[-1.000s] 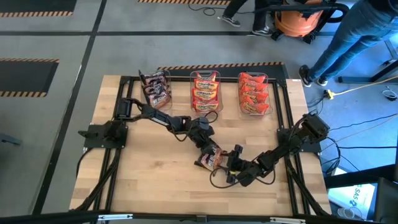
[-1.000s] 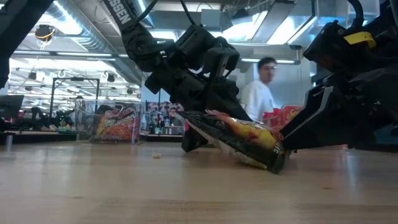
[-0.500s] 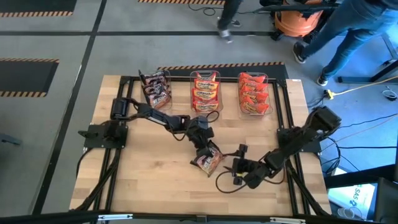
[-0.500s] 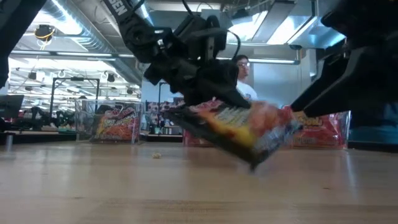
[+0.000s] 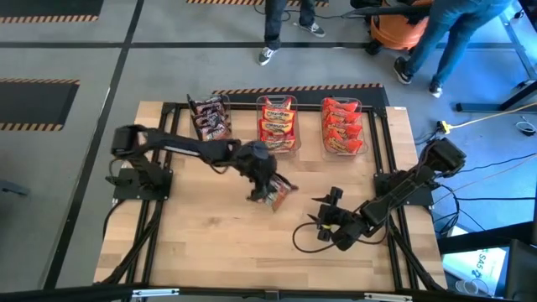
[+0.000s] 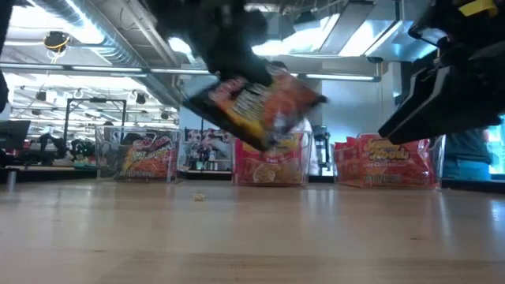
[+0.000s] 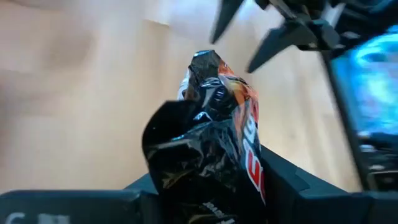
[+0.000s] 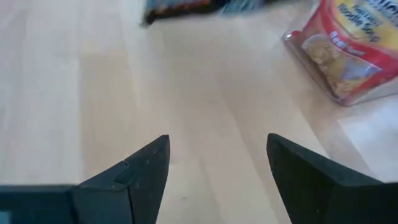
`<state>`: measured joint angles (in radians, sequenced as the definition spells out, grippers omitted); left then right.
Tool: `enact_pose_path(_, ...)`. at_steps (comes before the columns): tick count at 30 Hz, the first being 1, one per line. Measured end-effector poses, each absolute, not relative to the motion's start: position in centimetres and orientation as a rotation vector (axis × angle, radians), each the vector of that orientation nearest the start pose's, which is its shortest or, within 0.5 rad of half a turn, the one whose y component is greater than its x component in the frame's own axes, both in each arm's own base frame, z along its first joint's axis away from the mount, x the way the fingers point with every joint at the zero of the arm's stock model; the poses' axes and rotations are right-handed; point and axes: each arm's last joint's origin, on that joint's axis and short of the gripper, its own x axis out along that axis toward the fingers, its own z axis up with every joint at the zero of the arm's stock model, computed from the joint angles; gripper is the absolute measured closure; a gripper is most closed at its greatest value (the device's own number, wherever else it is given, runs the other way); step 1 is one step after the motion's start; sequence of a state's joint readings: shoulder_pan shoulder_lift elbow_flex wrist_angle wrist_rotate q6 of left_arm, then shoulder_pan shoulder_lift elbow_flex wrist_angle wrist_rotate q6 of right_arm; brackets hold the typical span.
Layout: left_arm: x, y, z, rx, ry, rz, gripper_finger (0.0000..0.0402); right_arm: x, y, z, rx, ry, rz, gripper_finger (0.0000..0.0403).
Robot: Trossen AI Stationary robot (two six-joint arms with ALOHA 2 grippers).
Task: Sort Maruchan noodles
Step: Put the black noodle pack into the left transparent bin
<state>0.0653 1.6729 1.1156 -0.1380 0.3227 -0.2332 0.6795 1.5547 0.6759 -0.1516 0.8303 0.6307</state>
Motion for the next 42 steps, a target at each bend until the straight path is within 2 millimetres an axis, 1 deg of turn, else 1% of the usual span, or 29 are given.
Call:
enact_pose_path(4,32.9,2.4,25.9,-0.237,0.734,-0.03,0.0273,22.2,14.4,14.3,-0.101,0.646,-0.387,0.015)
enact_pose_path(10,27.9,4.9,29.2,-0.113,0.794,0.169,0.027,22.6,13.7,14.2,-0.095,0.657,-0.412,0.015)
enact_pose_path(16,23.1,7.5,31.1,-0.026,0.882,0.331,0.0267,22.6,13.6,14.2,-0.1,0.654,-0.417,0.015)
enact_pose_path(20,20.9,9.3,31.9,0.031,0.908,0.426,0.0267,22.6,13.6,14.2,-0.099,0.653,-0.417,0.015)
enact_pose_path(23,19.7,10.4,32.4,0.069,0.907,0.469,0.0266,22.6,13.7,14.3,-0.097,0.65,-0.417,0.015)
enact_pose_path(27,18.5,11.5,32.3,0.091,0.964,0.492,0.0265,22.6,13.7,14.3,-0.091,0.648,-0.417,0.015)
enact_pose_path(31,17.7,12.6,31.3,0.081,1.087,0.488,0.0265,22.7,13.7,14.3,-0.089,0.646,-0.417,0.015)
enact_pose_path(36,17.7,13.7,29.5,-0.009,1.2,0.391,0.0265,22.7,13.7,14.3,-0.085,0.641,-0.418,0.015)
enact_pose_path(42,19.1,14.9,27.2,-0.014,1.307,0.311,0.0265,22.7,13.7,14.4,-0.081,0.632,-0.421,0.015)
